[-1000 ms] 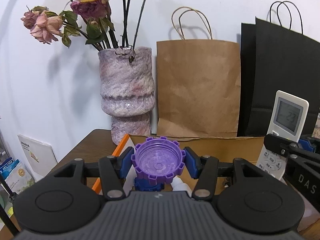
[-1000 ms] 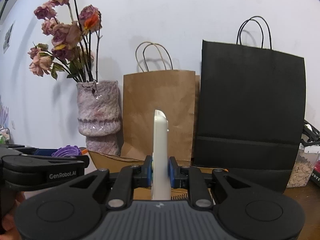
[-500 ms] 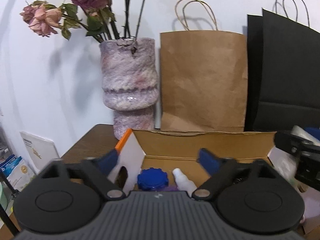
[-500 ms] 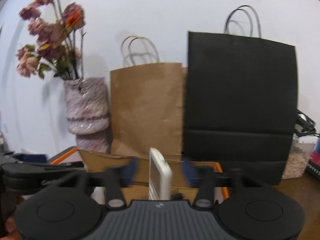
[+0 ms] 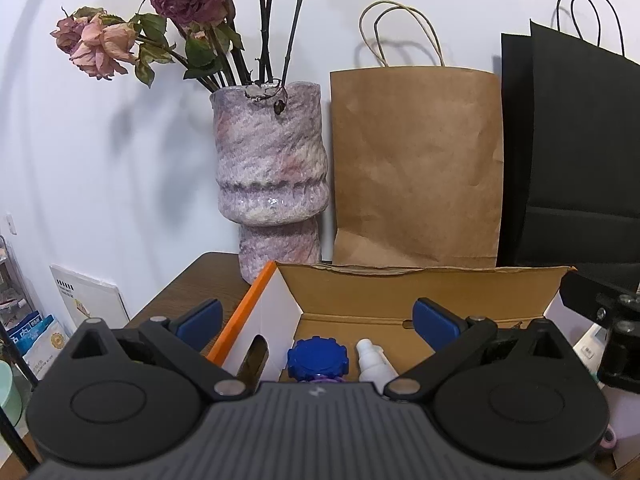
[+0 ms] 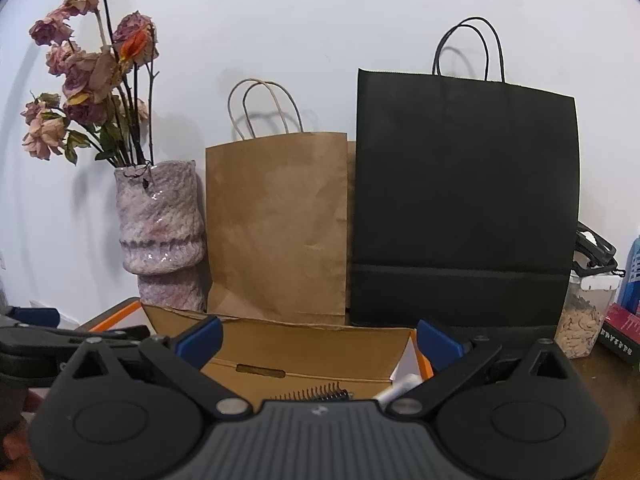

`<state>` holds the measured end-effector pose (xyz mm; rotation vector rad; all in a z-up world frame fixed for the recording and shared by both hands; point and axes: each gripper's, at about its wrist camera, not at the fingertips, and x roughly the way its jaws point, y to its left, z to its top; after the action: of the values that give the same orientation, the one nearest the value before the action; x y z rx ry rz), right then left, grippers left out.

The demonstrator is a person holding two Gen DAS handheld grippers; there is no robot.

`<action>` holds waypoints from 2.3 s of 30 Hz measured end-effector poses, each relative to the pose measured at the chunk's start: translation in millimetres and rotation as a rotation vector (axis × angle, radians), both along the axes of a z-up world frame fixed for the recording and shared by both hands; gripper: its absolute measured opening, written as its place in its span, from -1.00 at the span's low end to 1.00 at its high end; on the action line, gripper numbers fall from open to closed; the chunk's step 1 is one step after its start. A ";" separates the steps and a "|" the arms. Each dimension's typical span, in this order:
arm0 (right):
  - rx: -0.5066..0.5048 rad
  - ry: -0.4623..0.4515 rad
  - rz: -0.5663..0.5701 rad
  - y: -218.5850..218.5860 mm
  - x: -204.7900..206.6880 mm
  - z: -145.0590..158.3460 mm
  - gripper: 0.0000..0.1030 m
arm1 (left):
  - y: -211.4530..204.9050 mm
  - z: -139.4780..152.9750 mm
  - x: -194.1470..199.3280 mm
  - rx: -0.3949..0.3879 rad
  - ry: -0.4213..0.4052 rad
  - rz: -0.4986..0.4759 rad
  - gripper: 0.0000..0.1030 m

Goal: Organize rigid objects
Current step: 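Open both tools to drop the purple lid and remote into the box, then move the left tool to the blue-rimmed lid while the right tool approaches the white plug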

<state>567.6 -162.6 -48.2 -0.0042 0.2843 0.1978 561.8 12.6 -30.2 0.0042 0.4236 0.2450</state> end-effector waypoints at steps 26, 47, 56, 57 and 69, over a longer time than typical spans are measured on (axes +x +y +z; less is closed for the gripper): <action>-0.031 -0.029 -0.047 -19.7 -59.9 -1.4 1.00 | 5.0 2.0 -63.4 -0.005 -0.028 -0.026 1.00; -0.081 0.013 -0.066 -38.8 -148.4 -20.6 1.00 | -11.5 -15.5 -147.9 0.017 -0.004 -0.073 1.00; -0.088 0.039 -0.058 -40.7 -172.4 -27.6 1.00 | -18.5 -23.1 -170.3 0.025 0.017 -0.088 1.00; -0.089 0.040 -0.057 -40.7 -174.4 -27.8 1.00 | -18.9 -23.3 -172.0 0.026 0.017 -0.089 1.00; -0.102 0.067 -0.055 -40.0 -177.1 -31.9 1.00 | -17.8 -27.8 -172.9 0.016 0.040 -0.102 1.00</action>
<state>390.5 -202.6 -80.1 -0.0908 0.3607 0.1285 388.9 -5.2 -57.9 0.0464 0.4598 0.1482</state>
